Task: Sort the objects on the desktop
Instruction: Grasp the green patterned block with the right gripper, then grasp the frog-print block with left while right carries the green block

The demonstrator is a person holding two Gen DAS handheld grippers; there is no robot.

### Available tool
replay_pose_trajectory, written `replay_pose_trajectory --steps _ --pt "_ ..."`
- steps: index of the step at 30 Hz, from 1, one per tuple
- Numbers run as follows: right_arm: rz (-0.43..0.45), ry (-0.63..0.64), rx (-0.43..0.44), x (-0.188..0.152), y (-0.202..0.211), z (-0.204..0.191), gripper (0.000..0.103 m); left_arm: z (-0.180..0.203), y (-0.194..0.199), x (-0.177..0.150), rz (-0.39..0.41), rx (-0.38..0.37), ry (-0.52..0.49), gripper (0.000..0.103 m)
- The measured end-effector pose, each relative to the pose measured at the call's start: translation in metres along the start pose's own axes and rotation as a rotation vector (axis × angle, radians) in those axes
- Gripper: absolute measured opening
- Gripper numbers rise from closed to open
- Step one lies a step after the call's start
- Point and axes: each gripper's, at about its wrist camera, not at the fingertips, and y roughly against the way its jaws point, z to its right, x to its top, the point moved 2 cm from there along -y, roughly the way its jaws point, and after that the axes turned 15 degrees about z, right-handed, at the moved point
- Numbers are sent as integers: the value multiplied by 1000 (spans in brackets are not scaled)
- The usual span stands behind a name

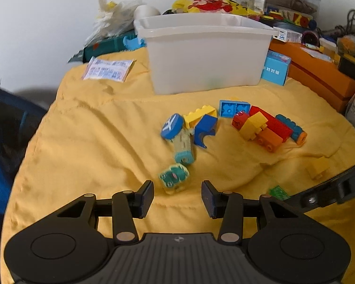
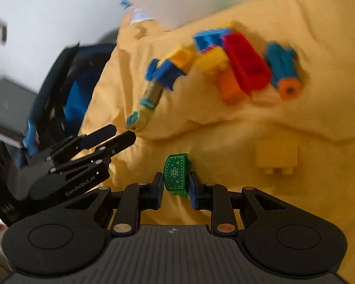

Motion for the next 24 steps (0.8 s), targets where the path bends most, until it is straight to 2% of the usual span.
replay_pose_trajectory --steps 4,8,9,10,12,14,16,18,21,24 --pt "90 94 -95 3 17 -4 30 -1 -17 0 -15 -4 -78 50" --pt "168 162 -113 6 42 -13 30 -4 -30 -6 -35 -27 -78 50" --pt "193 195 -133 8 47 -16 30 -4 -30 -7 -32 -41 -62 47" --pt "223 240 -164 8 56 -17 31 -5 -30 -7 -34 -60 -45 36" --pt "283 349 -256 7 69 -19 35 -2 -28 -7 -40 -62 -34 36" --pt "281 470 -347 -1 71 -20 36 3 -22 -8 -51 -57 -29 36" --pt "245 571 -395 -9 69 -18 36 10 -7 -8 -48 -50 9 36" --pt "227 630 -379 -18 68 -19 36 20 11 -10 -41 -32 21 36" --pt "227 691 -371 -25 59 -23 35 36 29 -18 -45 -52 44 36" --pt "240 798 -397 -32 50 -31 35 57 34 -27 -55 -74 5 36"
